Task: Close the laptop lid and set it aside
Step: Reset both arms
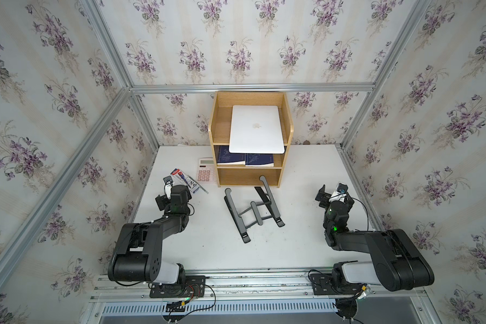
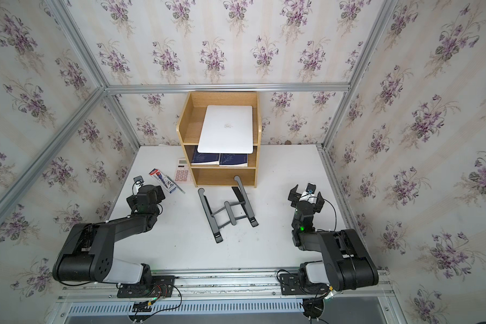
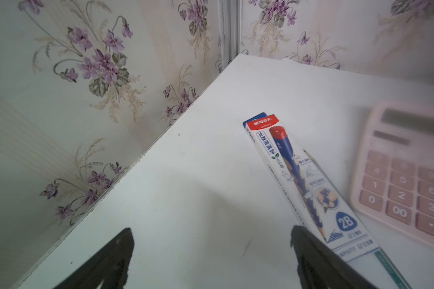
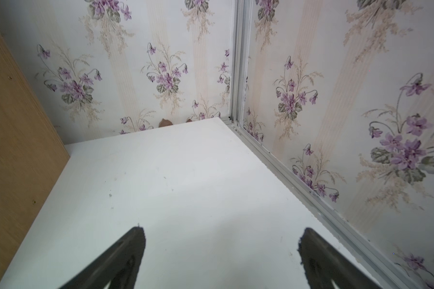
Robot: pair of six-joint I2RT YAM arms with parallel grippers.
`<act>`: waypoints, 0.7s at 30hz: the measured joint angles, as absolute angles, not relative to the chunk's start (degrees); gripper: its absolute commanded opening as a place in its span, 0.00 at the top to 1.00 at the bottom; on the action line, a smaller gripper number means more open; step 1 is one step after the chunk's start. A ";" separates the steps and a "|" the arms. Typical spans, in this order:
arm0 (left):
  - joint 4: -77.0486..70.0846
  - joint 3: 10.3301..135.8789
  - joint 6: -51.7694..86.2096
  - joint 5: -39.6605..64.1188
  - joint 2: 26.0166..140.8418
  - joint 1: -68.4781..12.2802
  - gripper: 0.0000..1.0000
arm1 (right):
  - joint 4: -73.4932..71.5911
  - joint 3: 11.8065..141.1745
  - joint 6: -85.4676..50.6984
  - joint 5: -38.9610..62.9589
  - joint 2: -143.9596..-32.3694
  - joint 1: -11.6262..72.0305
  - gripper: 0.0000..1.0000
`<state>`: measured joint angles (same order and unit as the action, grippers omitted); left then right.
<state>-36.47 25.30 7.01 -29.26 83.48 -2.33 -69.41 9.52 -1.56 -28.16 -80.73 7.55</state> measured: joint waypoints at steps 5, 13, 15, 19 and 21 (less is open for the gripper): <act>-45.93 21.10 2.46 -18.37 86.63 -2.07 0.01 | -77.38 5.28 -1.34 -20.99 -83.77 6.63 0.00; -50.17 21.45 -0.27 -11.99 88.29 -2.11 0.00 | -81.06 9.89 0.47 -11.99 -88.49 6.09 0.00; -49.60 21.17 -0.36 -11.99 88.29 -2.22 0.00 | -79.42 10.96 0.03 -13.28 -88.53 5.80 0.00; -51.46 21.04 -0.84 -11.94 88.53 -2.26 0.00 | -78.04 11.11 -1.32 -15.44 -88.55 5.28 0.00; -51.59 20.95 -0.99 -11.94 88.58 -2.26 0.00 | -77.84 11.11 -1.34 -15.73 -88.60 5.30 0.00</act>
